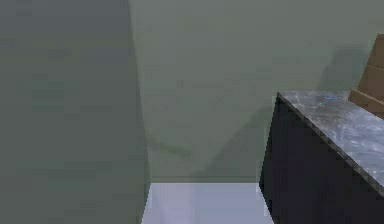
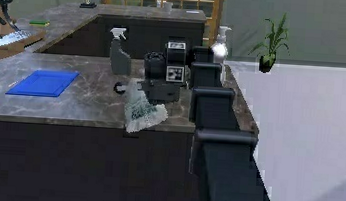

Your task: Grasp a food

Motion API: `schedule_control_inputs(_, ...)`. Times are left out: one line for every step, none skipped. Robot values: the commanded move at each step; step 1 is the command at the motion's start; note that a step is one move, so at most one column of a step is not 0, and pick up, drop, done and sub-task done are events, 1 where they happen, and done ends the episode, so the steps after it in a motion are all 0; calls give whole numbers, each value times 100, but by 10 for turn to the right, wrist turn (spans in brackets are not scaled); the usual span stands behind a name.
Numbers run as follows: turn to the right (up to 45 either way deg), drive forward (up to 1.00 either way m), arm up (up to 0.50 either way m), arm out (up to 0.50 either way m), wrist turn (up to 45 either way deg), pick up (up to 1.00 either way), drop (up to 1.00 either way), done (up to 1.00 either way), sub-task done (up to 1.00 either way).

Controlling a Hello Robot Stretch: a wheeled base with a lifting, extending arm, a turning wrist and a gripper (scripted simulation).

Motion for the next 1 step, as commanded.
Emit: schedule_control_inputs(0, 0, -14, 0, 0, 0, 0, 0, 0)
